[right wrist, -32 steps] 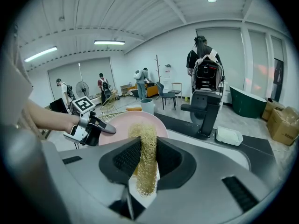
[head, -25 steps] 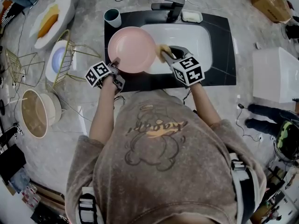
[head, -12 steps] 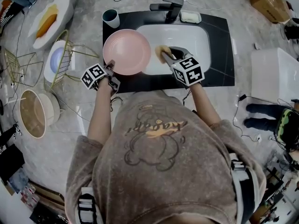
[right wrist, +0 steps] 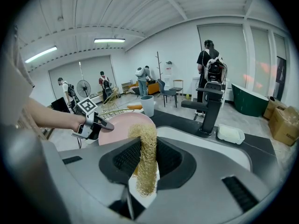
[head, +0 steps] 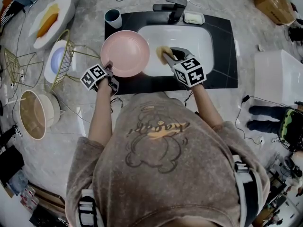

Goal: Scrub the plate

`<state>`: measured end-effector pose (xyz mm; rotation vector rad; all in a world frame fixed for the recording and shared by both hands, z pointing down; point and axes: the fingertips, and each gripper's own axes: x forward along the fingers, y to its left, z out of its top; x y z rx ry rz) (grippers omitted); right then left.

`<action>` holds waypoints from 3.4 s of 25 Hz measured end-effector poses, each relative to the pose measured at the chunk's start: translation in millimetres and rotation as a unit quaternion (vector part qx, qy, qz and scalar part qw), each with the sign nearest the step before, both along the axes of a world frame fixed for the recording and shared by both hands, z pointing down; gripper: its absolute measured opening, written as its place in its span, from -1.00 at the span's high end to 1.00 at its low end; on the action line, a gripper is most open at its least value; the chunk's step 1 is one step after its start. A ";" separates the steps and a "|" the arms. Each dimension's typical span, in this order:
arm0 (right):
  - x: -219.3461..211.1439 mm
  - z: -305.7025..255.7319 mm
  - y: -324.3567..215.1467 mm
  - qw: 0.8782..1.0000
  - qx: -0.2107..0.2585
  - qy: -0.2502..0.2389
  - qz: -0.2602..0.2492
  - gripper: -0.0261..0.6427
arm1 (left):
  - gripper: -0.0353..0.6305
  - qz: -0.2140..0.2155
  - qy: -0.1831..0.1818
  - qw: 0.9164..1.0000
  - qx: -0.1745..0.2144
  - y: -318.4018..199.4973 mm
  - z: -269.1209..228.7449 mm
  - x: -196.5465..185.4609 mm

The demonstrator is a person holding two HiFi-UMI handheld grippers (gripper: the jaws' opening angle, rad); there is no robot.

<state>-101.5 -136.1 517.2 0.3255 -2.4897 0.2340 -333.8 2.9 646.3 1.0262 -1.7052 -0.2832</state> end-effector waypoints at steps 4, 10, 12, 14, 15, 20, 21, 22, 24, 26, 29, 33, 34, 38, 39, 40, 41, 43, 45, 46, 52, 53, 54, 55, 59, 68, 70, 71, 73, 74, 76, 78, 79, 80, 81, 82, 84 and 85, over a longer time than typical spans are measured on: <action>2.2 0.6 -2.0 1.000 0.000 0.002 0.004 0.67 | 0.67 0.002 -0.036 0.999 -0.024 5.3 5.7 -8.8; 3.4 2.0 -3.7 1.000 -0.001 0.005 0.007 0.67 | 0.61 0.016 -0.094 0.994 -0.058 3.7 9.3 -15.0; 2.2 1.6 -3.1 1.000 -0.001 0.006 0.008 0.67 | 0.60 0.021 -0.112 0.991 -0.067 2.9 8.9 -17.7; 2.2 1.7 -2.8 1.000 -0.002 0.006 0.009 0.67 | 0.59 0.025 -0.127 0.989 -0.073 1.9 8.6 -19.5; 2.6 1.8 -2.9 1.000 -0.002 0.006 0.009 0.67 | 0.58 0.027 -0.133 0.988 -0.076 1.6 8.7 -19.9; 5.5 1.8 -2.8 1.000 -0.004 0.003 0.014 0.67 | 0.49 0.032 -0.152 0.985 -0.078 -0.6 8.0 -20.5; 6.1 1.8 -3.1 1.000 -0.004 0.003 0.015 0.67 | 0.47 0.034 -0.154 0.984 -0.079 -1.5 7.8 -20.4; 6.7 1.8 -3.6 1.000 -0.004 0.003 0.015 0.67 | 0.45 0.035 -0.156 0.984 -0.079 -2.4 7.2 -20.3; 7.2 2.2 -4.7 1.000 -0.004 0.003 0.016 0.67 | 0.41 0.038 -0.157 0.984 -0.078 -4.1 5.5 -20.7; 7.1 2.6 -5.6 1.000 -0.006 0.003 0.018 0.67 | 0.37 0.039 -0.157 0.984 -0.076 -6.0 3.7 -21.5; 6.4 2.6 -6.0 1.000 -0.007 0.001 0.019 0.67 | 0.31 0.044 -0.157 0.984 -0.076 -8.3 2.7 -22.3; 5.5 2.1 -5.3 1.000 -0.008 -0.001 0.019 0.67 | 0.21 0.044 -0.158 0.983 -0.083 -6.3 5.4 -24.1; 5.8 1.9 -5.2 1.000 -0.007 -0.001 0.019 0.67 | 0.19 0.043 -0.161 0.982 -0.085 -5.2 5.7 -24.8; 7.7 2.3 -6.9 1.000 -0.007 -0.003 0.022 0.67 | 0.15 0.040 -0.184 0.978 -0.087 -5.2 -0.7 -30.3; 7.8 2.1 -7.7 1.000 -0.008 -0.003 0.023 0.67 | 0.14 0.041 -0.194 0.976 -0.086 -6.7 -5.5 -32.4; 7.8 1.8 -8.3 1.000 -0.008 -0.004 0.024 0.67 | 0.14 0.044 -0.204 0.974 -0.083 -8.8 -11.9 -34.2; 7.8 1.1 -8.7 1.000 -0.009 -0.005 0.025 0.67 | 0.13 0.047 -0.216 0.972 -0.079 -11.3 -19.9 -35.5; 8.4 -0.5 -9.2 1.000 -0.009 -0.007 0.027 0.67 | 0.13 0.055 -0.240 0.967 -0.063 -18.1 -40.1 -35.8; 9.1 -2.6 -9.4 0.999 -0.008 -0.013 0.030 0.67 | 0.13 0.063 -0.261 0.962 -0.039 -27.7 -63.8 -32.9; 9.4 -4.1 -9.8 0.999 -0.006 -0.017 0.033 0.67 | 0.13 0.067 -0.268 0.961 -0.023 -33.6 -76.0 -30.5; 13.2 -23.5 -16.3 0.996 0.000 -0.064 0.063 0.67 | 0.13 0.108 -0.305 0.944 0.071 -71.6 -151.4 -3.2; 15.1 -28.8 -18.4 0.995 0.001 -0.076 0.071 0.67 | 0.13 0.119 -0.313 0.938 0.085 -78.2 -163.2 3.6; 17.4 -34.8 -20.5 0.993 0.003 -0.088 0.080 0.67 | 0.13 0.130 -0.321 0.933 0.098 -84.3 -174.6 11.0; 20.2 -41.2 -22.6 0.991 0.006 -0.102 0.090 0.67 | 0.13 0.140 -0.327 0.928 0.111 -89.8 -185.6 18.9; 36.0 -68.4 -30.1 0.978 0.025 -0.159 0.132 0.67 | 0.13 0.181 -0.346 0.906 0.163 -107.4 -223.4 53.6; 80.6 -101.6 -36.0 0.945 0.090 -0.233 0.213 0.67 | 0.62 0.265 -0.362 0.857 0.254 -123.7 -248.3 131.9; 87.0 -101.2 -34.5 0.942 0.095 -0.233 0.222 0.66 | 0.75 0.280 -0.362 0.848 0.267 -125.1 -244.6 145.3; 89.9 -100.4 -34.0 0.941 0.096 -0.233 0.226 0.66 | 0.78 0.286 -0.363 0.844 0.273 -125.6 -242.6 151.2; 95.8 -97.6 -33.5 0.939 0.098 -0.232 0.235 0.66 | 0.82 0.298 -0.365 0.837 0.280 -126.5 -237.1 160.6; 98.8 -95.8 -33.3 0.938 0.099 -0.231 0.239 0.67 | 0.83 0.302 -0.366 0.834 0.280 -126.8 -233.7 164.1; 105.5 -91.8 -32.9 0.937 0.097 -0.228 0.248 0.66 | 0.84 0.308 -0.366 0.833 0.278 -127.1 -226.8 169.1; 112.5 -88.1 -32.8 0.936 0.094 -0.224 0.256 0.67 | 0.84 0.309 -0.367 0.834 0.273 -127.5 -221.8 172.5; 115.5 -86.4 -32.9 0.935 0.093 -0.223 0.260 0.67 | 0.84 0.309 -0.367 0.834 0.271 -127.8 -220.2 173.9; 118.3 -85.1 -33.0 0.934 0.092 -0.223 0.263 0.67 | 0.84 0.310 -0.368 0.834 0.270 -128.4 -219.0 175.4; 120.6 -84.0 -33.2 0.933 0.091 -0.223 0.265 0.67 | 0.84 0.311 -0.367 0.834 0.269 -129.1 -218.0 176.9; 122.5 -83.2 -33.4 0.933 0.090 -0.225 0.267 0.67 | 0.84 0.311 -0.366 0.835 0.268 -129.9 -217.0 178.4; 124.4 -82.1 -34.0 0.932 0.088 -0.226 0.269 0.67 | 0.84 0.311 -0.363 0.837 0.267 -131.0 -215.2 180.6; 124.7 -81.9 -34.4 0.932 0.087 -0.227 0.269 0.67 | 0.84 0.310 -0.362 0.838 0.266 -131.2 -214.5 181.2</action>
